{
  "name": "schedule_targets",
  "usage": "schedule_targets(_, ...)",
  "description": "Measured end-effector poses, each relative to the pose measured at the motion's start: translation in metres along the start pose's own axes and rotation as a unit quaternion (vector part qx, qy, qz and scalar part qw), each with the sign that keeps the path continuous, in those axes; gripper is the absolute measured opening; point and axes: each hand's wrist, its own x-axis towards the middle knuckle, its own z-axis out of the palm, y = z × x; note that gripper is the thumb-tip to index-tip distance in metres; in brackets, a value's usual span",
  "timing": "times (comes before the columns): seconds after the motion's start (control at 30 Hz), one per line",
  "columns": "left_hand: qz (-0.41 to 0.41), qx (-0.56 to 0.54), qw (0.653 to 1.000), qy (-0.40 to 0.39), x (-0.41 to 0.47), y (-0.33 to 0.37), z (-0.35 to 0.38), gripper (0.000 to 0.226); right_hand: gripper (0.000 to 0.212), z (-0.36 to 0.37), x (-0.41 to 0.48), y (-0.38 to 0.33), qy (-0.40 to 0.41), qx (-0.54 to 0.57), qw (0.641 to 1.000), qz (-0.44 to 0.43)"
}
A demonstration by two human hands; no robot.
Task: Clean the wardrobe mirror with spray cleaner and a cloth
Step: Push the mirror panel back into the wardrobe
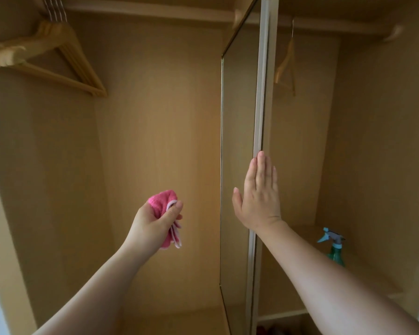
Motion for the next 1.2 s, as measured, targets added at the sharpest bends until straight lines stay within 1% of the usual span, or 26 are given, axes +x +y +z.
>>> schedule_targets(0.13, -0.004, -0.001, 1.000, 0.002, 0.003, -0.003, 0.002, 0.033, 0.083, 0.012, 0.007, 0.002, -0.021, 0.001, 1.000, 0.003)
schedule_targets(0.3, -0.009, -0.002, 1.000, 0.001, 0.008, -0.007, 0.002, 0.033, 0.091, 0.027, 0.015, 0.002, -0.034, -0.006, 0.999, 0.014)
schedule_targets(0.43, -0.005, -0.008, 1.000, 0.004, 0.013, -0.011, -0.001, 0.034, 0.090, 0.032, 0.020, 0.002, -0.041, -0.004, 0.999, 0.011)
schedule_targets(0.73, 0.001, -0.014, 1.000, -0.010, 0.011, -0.013, 0.001, 0.034, 0.096, 0.020, 0.020, -0.003, -0.097, -0.065, 0.993, 0.028)
schedule_targets(0.87, 0.011, -0.016, 0.999, -0.026, 0.003, -0.012, 0.000, 0.034, 0.090, 0.004, 0.012, -0.004, -0.123, -0.099, 0.987, 0.026)
schedule_targets(0.97, 0.019, -0.022, 0.998, -0.047, -0.003, -0.012, 0.004, 0.033, 0.084, -0.014, -0.002, -0.002, -0.128, -0.094, 0.987, 0.025)
schedule_targets(1.1, 0.022, -0.040, 0.994, -0.098, -0.014, -0.012, 0.020, 0.036, 0.071, -0.044, -0.032, 0.006, -0.141, -0.073, 0.987, 0.040)
schedule_targets(1.2, 0.021, -0.045, 0.989, -0.139, -0.023, -0.012, 0.041, 0.041, 0.064, -0.065, -0.057, 0.020, -0.133, -0.061, 0.988, 0.047)
